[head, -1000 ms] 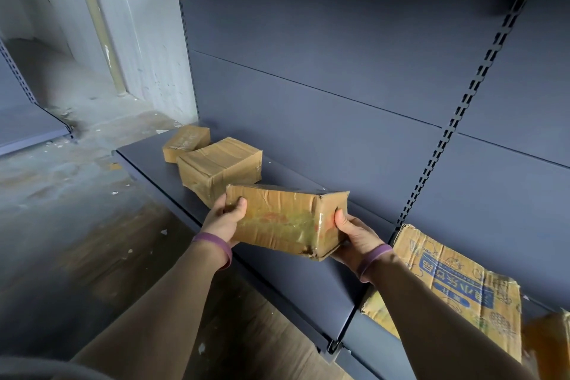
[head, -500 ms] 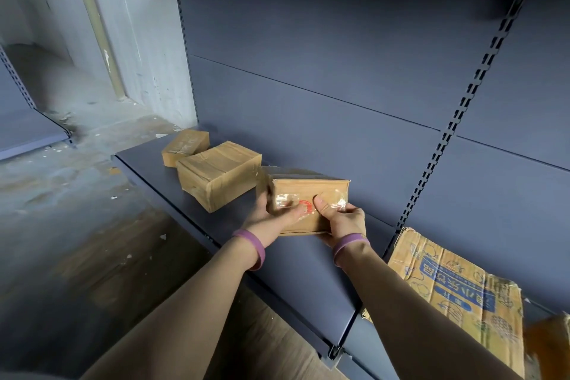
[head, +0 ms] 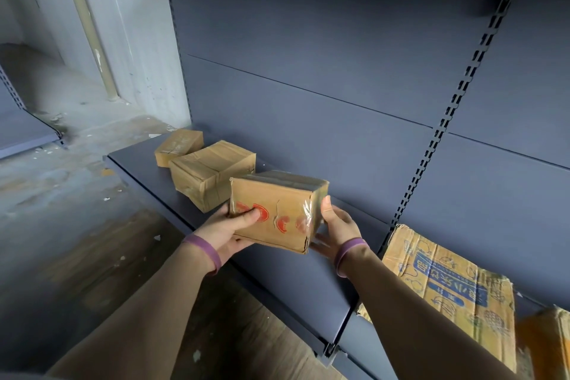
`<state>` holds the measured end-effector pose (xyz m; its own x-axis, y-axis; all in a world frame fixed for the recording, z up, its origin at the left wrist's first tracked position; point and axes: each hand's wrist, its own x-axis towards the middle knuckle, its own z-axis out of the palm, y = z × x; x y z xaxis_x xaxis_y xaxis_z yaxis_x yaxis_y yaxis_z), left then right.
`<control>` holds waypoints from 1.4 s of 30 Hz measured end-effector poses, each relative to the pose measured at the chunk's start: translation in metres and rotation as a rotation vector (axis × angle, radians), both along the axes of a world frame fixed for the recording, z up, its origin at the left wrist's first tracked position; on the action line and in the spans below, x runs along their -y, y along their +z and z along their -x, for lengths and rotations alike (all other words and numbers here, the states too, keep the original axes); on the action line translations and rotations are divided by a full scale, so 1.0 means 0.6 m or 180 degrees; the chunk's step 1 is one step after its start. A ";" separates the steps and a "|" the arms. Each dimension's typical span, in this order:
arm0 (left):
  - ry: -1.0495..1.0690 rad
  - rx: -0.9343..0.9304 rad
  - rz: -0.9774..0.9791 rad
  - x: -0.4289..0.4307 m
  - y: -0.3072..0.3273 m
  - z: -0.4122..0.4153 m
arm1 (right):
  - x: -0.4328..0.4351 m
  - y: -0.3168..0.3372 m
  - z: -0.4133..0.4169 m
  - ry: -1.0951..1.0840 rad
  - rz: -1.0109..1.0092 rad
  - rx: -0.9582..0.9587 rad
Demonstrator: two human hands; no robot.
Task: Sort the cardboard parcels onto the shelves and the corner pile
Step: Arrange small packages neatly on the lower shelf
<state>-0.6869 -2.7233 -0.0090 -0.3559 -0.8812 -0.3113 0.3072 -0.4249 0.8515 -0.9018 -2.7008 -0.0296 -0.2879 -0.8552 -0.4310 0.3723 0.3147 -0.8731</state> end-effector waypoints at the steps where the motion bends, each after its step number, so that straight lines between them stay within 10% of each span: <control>1: -0.0128 -0.0001 -0.0016 0.000 -0.003 -0.003 | 0.000 -0.002 0.004 -0.0087 -0.0012 0.0033; 24: 0.0306 0.0382 0.0067 0.022 0.024 0.062 | 0.013 0.000 0.029 -0.1252 0.0075 0.0002; 42: 0.0665 -0.0097 -0.0318 0.024 -0.029 -0.005 | 0.003 -0.003 0.034 -0.0299 0.0012 0.0485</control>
<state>-0.6840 -2.7377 -0.0265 -0.1796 -0.9020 -0.3925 0.4221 -0.4311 0.7975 -0.9222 -2.7024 -0.0317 -0.2982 -0.8293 -0.4725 0.5280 0.2691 -0.8055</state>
